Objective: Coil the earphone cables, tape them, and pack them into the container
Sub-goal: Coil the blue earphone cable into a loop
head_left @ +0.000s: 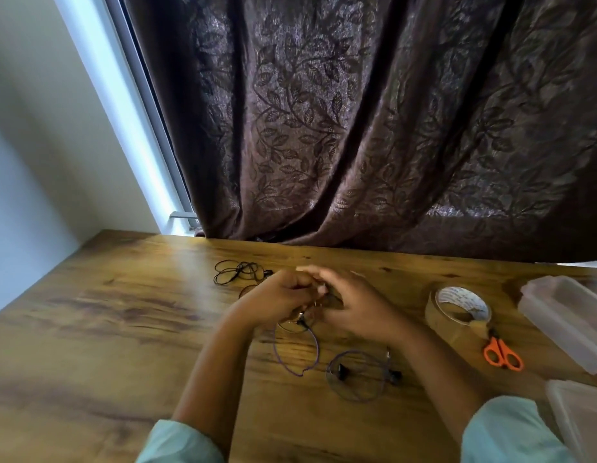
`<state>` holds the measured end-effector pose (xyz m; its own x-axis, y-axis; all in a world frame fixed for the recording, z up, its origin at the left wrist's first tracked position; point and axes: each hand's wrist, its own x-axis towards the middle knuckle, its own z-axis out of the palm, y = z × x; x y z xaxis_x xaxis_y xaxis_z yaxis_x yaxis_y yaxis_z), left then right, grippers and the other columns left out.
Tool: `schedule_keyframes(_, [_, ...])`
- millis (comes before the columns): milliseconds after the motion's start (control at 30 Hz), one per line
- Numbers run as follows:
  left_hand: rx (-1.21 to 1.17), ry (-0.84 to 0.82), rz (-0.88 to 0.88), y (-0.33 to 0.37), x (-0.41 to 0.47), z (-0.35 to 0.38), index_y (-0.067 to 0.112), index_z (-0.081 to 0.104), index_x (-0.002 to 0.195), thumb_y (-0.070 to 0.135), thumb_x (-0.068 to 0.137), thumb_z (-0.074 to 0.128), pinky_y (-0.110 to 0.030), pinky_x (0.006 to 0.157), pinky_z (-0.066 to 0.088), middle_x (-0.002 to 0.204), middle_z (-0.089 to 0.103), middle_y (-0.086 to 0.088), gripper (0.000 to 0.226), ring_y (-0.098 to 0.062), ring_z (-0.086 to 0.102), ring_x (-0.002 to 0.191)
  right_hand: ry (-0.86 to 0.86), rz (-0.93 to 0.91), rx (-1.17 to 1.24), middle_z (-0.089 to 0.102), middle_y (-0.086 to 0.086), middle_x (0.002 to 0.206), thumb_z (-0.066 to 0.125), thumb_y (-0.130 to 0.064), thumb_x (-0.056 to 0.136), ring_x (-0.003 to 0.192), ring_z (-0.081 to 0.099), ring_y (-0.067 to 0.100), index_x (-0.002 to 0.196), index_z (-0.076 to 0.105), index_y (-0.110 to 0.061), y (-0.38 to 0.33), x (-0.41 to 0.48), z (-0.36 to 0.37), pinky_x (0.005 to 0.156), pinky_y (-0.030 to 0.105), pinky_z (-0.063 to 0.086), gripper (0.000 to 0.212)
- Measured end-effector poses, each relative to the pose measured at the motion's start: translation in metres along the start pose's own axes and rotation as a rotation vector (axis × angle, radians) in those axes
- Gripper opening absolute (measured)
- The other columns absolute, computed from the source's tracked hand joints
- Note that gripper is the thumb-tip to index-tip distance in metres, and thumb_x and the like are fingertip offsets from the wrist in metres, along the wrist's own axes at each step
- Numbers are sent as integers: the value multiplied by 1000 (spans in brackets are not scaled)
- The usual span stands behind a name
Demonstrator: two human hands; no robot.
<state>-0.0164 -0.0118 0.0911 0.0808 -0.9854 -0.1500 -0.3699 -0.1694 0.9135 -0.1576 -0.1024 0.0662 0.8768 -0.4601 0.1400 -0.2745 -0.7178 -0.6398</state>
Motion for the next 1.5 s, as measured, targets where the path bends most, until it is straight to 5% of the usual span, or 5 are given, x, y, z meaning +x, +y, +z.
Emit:
schedule_keyframes(200, [-140,46,-21,-16,-5,-19,16,72,90,23,92,55,-12,39,24,58,48,5,18,-4,32,44,241,104,129,53,-17,48,44,-33,99,46,47,3,85,64,-31,26,-2,-22,55,33,44,24])
schedule_keyframes(500, [-12,90,-36,-11,1,-4,12,67,92,19,95,52,-12,40,27,58,48,8,17,0,38,42,181,212,-130,36,-10,144,59,-13,90,125,43,10,145,35,-33,34,-15,-21,93,15,34,63])
schedule_keyframes(900, [-150,47,-128,-35,-15,-16,7,65,90,24,96,50,-13,40,28,60,49,5,24,-3,36,42,263,182,-30,72,-2,98,47,-27,99,92,64,13,95,71,-19,41,0,-13,79,33,49,26])
schedule_keyframes(1233, [-1241,351,234,-6,7,19,11,61,107,22,94,44,-10,34,31,59,50,9,24,-1,40,37,-83,213,28,49,-7,61,40,-32,101,48,42,3,94,63,-23,9,-7,38,50,29,31,26])
schedule_keyframes(1500, [-207,585,27,-49,8,19,19,58,119,6,96,47,-24,69,53,95,70,0,28,-8,65,80,-293,115,-181,67,2,85,47,-31,98,71,58,16,85,67,-18,-23,-19,-15,63,32,43,28])
